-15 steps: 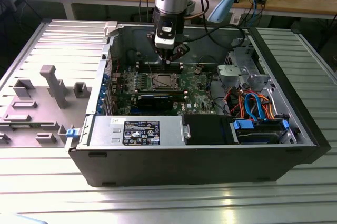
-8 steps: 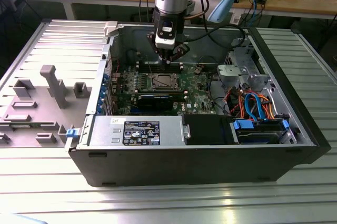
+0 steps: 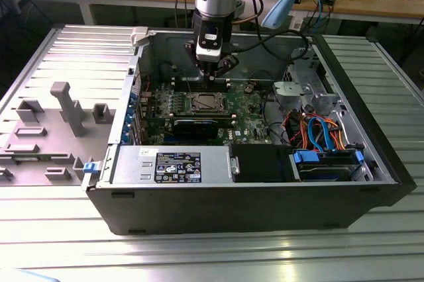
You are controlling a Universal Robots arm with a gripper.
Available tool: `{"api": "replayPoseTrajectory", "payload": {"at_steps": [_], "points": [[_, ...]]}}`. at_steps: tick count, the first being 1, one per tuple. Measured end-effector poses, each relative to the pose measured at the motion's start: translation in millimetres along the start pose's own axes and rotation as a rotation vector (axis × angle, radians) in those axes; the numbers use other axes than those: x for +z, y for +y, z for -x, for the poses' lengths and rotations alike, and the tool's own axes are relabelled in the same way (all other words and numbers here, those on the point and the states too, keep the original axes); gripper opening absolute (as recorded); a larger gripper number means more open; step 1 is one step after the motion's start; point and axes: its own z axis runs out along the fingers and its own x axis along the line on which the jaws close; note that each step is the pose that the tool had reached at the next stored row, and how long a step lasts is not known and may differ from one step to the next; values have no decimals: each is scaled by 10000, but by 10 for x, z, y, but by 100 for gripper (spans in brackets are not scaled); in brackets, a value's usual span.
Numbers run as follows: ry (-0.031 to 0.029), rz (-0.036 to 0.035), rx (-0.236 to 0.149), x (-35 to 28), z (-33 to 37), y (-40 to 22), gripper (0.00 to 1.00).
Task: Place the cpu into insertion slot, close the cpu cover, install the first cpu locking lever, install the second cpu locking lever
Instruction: 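Install the first cpu locking lever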
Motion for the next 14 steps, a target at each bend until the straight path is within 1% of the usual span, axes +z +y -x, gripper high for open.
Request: {"api": "replayPoseTrajectory", "payload": {"at_steps": [14], "points": [[-8,3,-270,0,0,0,11]]}}
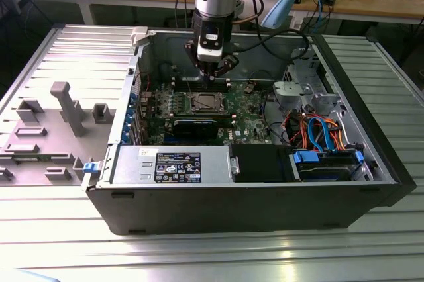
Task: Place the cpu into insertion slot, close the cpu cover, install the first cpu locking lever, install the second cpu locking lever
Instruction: 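Install the first cpu locking lever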
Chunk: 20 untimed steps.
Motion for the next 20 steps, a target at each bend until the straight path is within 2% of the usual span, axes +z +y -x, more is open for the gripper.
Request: {"api": "replayPoseTrajectory", "payload": {"at_steps": [20], "points": [[-11,4,-350,0,0,0,11]]}}
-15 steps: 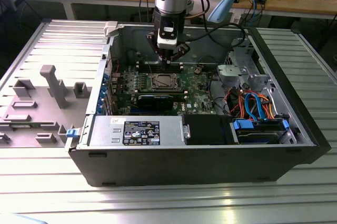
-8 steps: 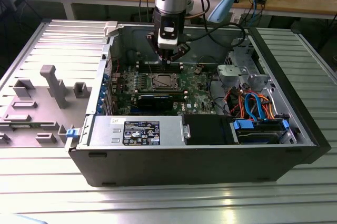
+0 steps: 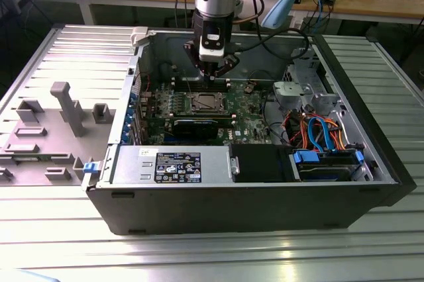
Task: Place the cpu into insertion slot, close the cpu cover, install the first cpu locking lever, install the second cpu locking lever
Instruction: 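Install the first cpu locking lever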
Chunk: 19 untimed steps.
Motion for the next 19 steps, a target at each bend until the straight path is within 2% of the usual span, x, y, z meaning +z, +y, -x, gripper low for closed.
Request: {"api": "replayPoseTrajectory", "payload": {"at_steps": [19], "points": [[-10,3,-319,0,0,0,11]]}}
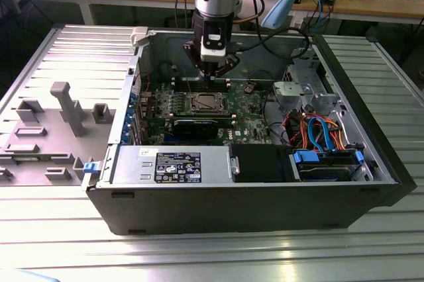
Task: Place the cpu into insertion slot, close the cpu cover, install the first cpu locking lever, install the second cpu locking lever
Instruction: 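Install the first cpu locking lever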
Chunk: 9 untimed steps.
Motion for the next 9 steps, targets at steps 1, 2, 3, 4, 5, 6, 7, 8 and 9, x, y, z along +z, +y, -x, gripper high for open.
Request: {"api": "replayPoseTrajectory", "payload": {"at_steps": [1,2,3,4,5,6,7,8,9], "points": [[-1,0,-24,0,0,0,11],[-1,1,-47,0,0,0,11],[-2,1,-61,0,0,0,11],[-2,1,-72,0,0,0,11],[-3,0,-87,0,0,0,11],[-3,1,-108,0,0,0,11],[-4,1,-121,0,0,0,11],[-4,1,-133,0,0,0,11],[-5,1,-156,0,0,0,11]]}}
